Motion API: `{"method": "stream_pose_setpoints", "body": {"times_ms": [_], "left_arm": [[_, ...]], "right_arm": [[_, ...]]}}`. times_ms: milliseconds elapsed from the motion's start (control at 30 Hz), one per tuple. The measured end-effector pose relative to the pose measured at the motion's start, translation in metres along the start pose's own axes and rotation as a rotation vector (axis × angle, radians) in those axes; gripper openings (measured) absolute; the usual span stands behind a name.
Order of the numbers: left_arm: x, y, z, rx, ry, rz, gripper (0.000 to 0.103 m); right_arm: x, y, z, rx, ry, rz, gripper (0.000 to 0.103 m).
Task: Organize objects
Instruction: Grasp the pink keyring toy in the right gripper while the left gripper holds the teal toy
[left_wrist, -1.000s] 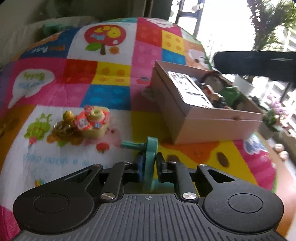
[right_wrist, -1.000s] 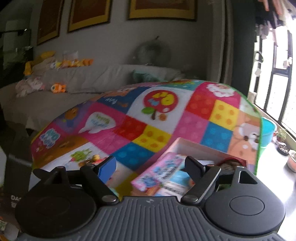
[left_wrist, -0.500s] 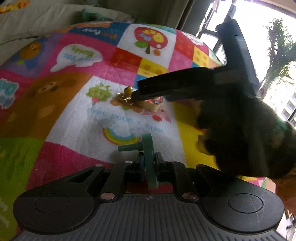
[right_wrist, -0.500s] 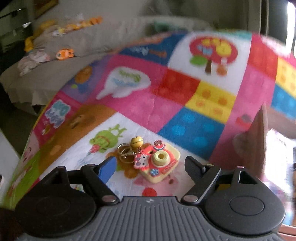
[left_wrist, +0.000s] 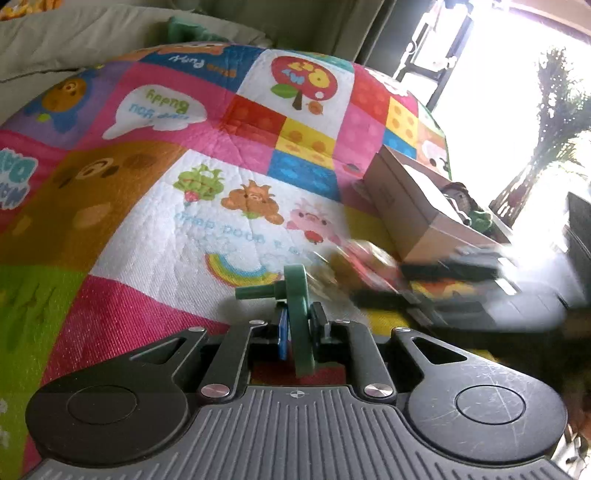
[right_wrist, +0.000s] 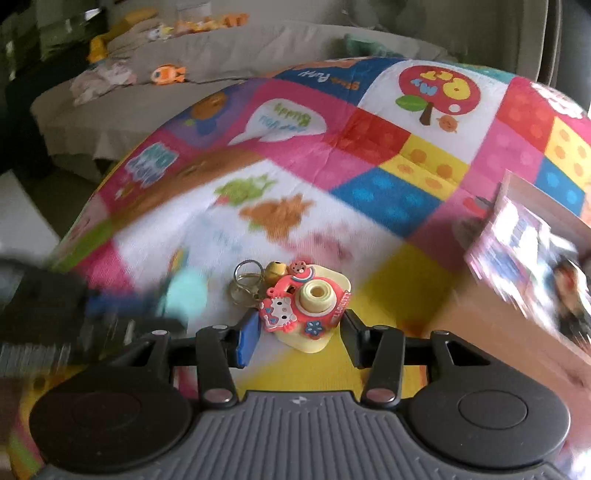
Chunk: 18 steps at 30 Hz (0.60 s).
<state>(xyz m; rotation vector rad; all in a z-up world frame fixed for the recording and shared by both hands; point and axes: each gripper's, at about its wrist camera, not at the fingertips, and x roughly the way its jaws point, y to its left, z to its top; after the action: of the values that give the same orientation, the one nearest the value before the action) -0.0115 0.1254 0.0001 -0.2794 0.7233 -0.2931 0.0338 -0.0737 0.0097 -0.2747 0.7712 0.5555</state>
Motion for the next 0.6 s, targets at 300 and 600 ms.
{"method": "stream_pose_setpoints", "body": {"times_ms": [300, 600], "left_arm": [[0.000, -0.003, 0.001, -0.020, 0.003, 0.025, 0.015], [0.002, -0.007, 0.001, -0.020, 0.007, 0.050, 0.015]], "right_arm": [[-0.071, -0.022, -0.074, -0.075, -0.009, -0.096, 0.071], [-0.095, -0.079, -0.099, 0.097, -0.061, -0.395, 0.075]]}}
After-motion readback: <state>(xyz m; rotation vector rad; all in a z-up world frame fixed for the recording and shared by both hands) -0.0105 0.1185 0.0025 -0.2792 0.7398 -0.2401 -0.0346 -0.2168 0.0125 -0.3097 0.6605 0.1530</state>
